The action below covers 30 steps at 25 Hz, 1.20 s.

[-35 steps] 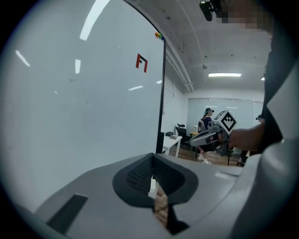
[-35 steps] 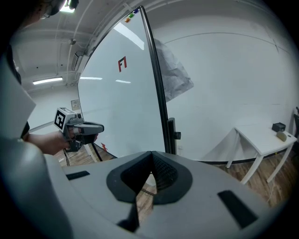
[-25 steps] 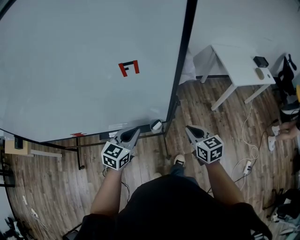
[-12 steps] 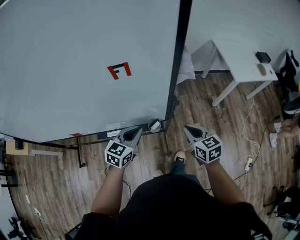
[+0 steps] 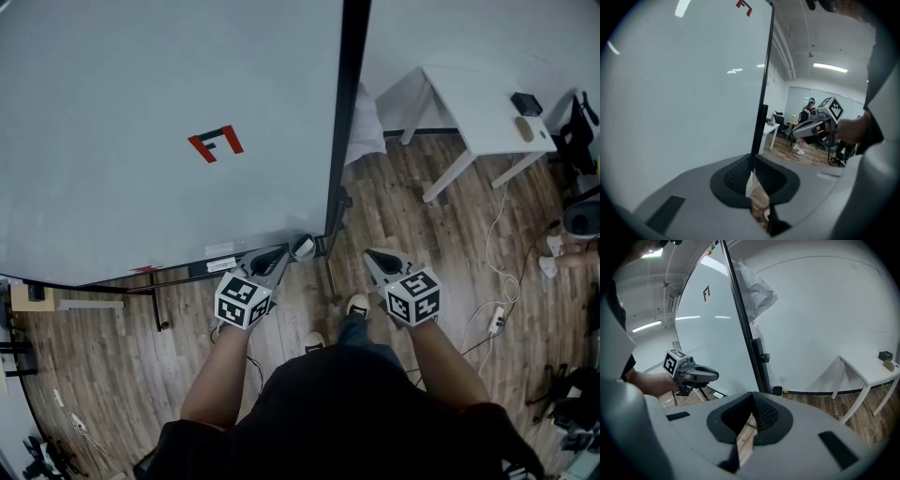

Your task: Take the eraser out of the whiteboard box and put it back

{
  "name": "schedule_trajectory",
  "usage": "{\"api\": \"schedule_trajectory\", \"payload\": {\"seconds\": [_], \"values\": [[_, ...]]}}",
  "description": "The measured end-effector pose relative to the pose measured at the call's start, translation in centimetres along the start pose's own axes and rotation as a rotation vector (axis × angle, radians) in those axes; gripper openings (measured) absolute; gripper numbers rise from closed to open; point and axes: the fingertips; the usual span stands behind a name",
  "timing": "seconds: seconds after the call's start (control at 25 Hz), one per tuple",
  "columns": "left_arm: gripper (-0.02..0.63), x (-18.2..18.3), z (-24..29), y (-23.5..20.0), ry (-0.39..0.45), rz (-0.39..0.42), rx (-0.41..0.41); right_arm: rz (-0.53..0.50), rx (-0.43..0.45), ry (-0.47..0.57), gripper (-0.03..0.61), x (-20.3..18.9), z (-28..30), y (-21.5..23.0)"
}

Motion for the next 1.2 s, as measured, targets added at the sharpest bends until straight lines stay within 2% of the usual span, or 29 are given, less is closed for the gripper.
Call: {"api": "schedule_trajectory", "payload": {"seconds": [0.6,0.76,1.2], "values": [[0.113,-2.2,4.9,0.2,-0.105,0.036,-0.018,0.005,0.009,-0.028,-0.005,-1.0,0.7,1.6],[0.133,-3.4,5.9,-0.3,-0.15,0.043,0.001,0.007,0.006,-0.033,-0.005,-1.2,0.7,1.9],[0.175,-6.2,7.9,-1.5,-0.222,0.025,0.017,0.024,0.01,-0.056,-0.005,-2.5,1.2,2.0]]}}
Point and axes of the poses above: the fingertips, and each gripper's own axes: z forward along the fingers, y to its right, x out of its top, and after that the axes turned 1 degree about -z, right-handed
